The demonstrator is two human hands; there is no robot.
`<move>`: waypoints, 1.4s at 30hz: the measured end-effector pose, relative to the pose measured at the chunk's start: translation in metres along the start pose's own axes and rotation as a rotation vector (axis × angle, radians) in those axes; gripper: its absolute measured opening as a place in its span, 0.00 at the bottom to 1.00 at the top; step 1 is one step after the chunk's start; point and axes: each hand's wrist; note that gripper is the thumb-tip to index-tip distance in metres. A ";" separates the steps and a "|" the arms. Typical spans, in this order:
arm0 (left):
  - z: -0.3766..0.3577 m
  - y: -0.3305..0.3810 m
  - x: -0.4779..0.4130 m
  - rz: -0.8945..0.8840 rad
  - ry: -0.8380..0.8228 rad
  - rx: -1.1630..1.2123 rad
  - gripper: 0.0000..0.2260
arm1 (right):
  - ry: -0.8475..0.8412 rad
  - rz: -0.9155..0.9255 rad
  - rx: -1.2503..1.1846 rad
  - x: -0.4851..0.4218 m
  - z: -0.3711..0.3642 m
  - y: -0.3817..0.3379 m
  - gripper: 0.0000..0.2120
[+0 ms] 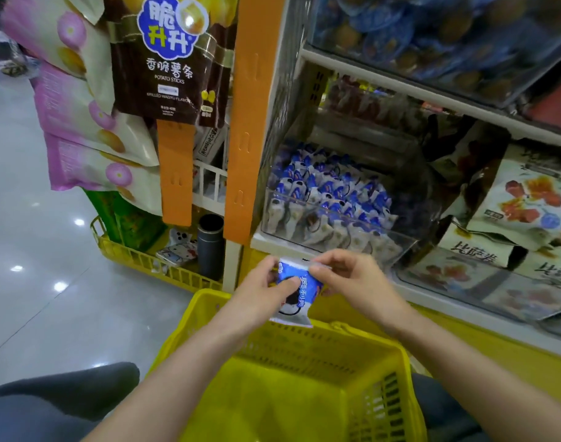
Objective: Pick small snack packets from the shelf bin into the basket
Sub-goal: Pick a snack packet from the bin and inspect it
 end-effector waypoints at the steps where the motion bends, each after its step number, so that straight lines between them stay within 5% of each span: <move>1: -0.002 -0.002 0.000 -0.002 -0.004 -0.013 0.11 | 0.004 -0.024 -0.037 0.002 0.001 0.004 0.10; 7: -0.005 -0.018 -0.007 -0.053 0.054 -0.065 0.11 | -0.058 -0.098 -0.129 0.011 -0.007 0.023 0.06; 15: -0.012 -0.027 -0.012 -0.048 0.095 -0.057 0.12 | 0.064 0.197 0.381 0.013 -0.004 0.027 0.06; 18: -0.011 -0.024 -0.011 -0.035 0.075 0.044 0.05 | 0.153 0.118 0.142 0.010 0.002 0.027 0.07; 22: -0.013 -0.023 -0.008 -0.044 0.137 0.118 0.09 | 0.283 -0.122 -0.318 0.006 0.013 0.025 0.07; 26: -0.007 -0.025 -0.009 -0.127 0.255 0.089 0.04 | 0.165 -0.292 -0.488 0.011 0.015 0.028 0.04; 31: -0.005 -0.029 -0.014 -0.292 0.396 -0.134 0.11 | -0.049 -0.321 -0.232 0.020 -0.001 0.035 0.09; 35: -0.003 -0.029 -0.012 -0.455 0.325 -0.310 0.09 | -0.006 -0.095 0.210 0.026 -0.007 0.041 0.25; 42: -0.011 -0.032 -0.001 -0.472 0.130 -0.459 0.05 | 0.084 0.052 0.031 0.024 -0.010 0.034 0.01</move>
Point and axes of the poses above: each hand's wrist, its own x-axis away from the middle knuckle, its own z-axis out of the back of the hand, y = z × x, and after that the axes turned 3 degrees about y, right-handed
